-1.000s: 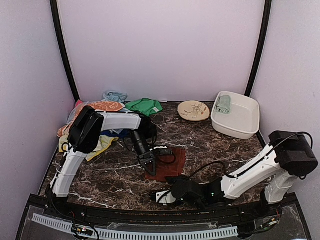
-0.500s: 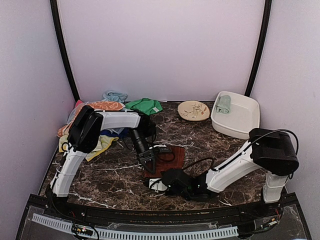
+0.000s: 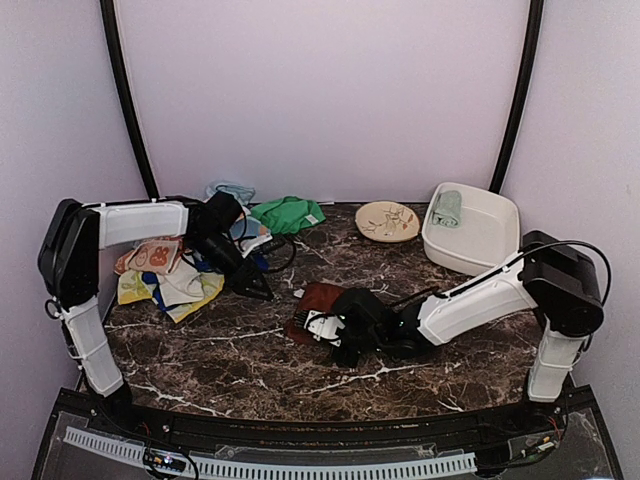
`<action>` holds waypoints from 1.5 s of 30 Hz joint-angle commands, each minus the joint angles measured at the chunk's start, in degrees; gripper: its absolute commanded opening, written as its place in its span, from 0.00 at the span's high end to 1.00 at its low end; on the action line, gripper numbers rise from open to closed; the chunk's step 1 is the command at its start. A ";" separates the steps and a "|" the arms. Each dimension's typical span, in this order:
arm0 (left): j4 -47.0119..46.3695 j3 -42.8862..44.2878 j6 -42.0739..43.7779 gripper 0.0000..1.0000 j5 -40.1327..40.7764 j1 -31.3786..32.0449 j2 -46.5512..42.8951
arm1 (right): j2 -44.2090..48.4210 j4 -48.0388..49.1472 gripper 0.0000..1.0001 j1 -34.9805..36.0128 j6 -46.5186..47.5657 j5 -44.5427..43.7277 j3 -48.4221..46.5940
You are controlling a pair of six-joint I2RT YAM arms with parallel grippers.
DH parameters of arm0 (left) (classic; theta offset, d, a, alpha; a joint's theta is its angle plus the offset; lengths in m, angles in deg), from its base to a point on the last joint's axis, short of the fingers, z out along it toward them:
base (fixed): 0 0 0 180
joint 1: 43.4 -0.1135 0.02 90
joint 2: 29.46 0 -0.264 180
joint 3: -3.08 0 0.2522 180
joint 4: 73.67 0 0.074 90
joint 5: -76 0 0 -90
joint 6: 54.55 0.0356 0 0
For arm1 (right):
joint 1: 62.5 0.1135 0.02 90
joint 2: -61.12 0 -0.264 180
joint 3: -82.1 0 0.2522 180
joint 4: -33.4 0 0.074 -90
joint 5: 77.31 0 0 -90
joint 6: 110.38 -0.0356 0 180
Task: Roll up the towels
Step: Roll the towel at the center of the board.
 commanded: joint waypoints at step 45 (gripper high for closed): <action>-10.15 -1.99 14.72 1.00 14.32 16.82 5.62 | -10.10 -3.17 0.91 -23.58 -31.46 58.23 -4.19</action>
